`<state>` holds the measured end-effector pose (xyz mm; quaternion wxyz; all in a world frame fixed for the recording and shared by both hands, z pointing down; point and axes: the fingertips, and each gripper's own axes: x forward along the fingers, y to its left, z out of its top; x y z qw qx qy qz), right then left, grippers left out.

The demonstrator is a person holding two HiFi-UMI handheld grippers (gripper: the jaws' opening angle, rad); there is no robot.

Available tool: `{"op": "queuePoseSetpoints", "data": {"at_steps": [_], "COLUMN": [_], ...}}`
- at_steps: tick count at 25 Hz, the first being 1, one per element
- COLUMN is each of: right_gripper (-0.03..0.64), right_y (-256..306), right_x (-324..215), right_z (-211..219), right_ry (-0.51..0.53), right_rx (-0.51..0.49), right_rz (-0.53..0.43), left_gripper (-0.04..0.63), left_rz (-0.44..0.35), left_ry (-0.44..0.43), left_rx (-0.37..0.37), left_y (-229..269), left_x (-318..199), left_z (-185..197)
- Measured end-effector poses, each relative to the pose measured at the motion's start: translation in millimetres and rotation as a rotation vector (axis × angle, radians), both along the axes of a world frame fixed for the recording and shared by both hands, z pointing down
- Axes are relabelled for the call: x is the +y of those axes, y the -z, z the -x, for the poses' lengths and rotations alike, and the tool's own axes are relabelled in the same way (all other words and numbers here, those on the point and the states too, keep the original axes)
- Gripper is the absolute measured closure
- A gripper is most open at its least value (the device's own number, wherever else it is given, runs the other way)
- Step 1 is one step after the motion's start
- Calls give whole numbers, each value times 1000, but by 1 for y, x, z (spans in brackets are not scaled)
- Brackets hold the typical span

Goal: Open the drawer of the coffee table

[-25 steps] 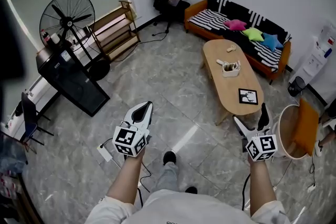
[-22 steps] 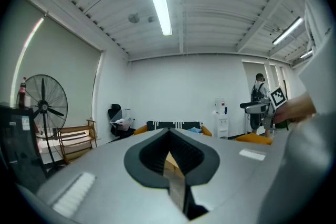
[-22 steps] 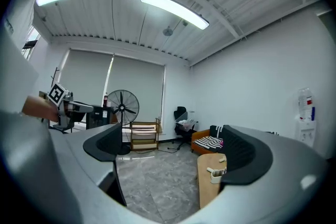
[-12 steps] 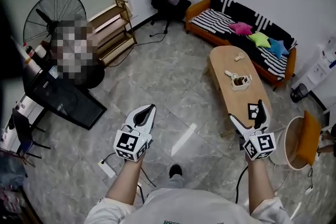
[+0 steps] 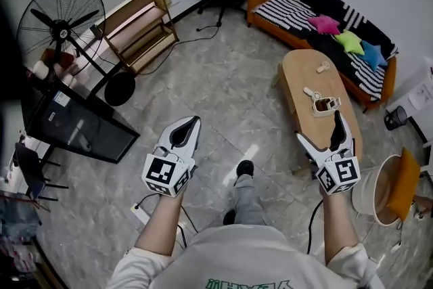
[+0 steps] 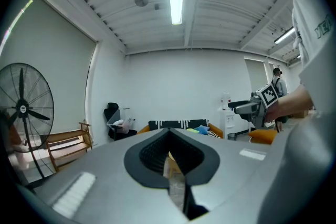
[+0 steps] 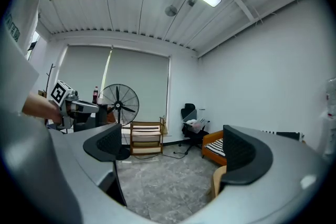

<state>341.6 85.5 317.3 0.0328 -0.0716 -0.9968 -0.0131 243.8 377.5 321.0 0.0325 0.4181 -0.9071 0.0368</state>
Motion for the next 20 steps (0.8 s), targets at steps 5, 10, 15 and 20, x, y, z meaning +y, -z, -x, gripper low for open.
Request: {"op": "queuePoseSetpoints", "data": {"at_steps": [5, 10, 15, 20], "right_gripper": [28, 28, 28, 28], "right_y": [-16, -18, -11, -7], "right_x": [-34, -64, -101, -123], "right_z": [93, 195, 273, 319], "right_ry": [22, 54, 86, 56], "right_rx": [-21, -20, -11, -13], "right_rz": [36, 42, 33, 31], "left_gripper": [597, 597, 597, 597], "left_rz": [47, 84, 83, 96], "left_ry": [10, -9, -37, -92], "left_rx": [-4, -8, -21, -12], "left_y": [-9, -5, 8, 5], "left_x": [-32, -81, -140, -178], "left_z": [81, 186, 266, 327]}}
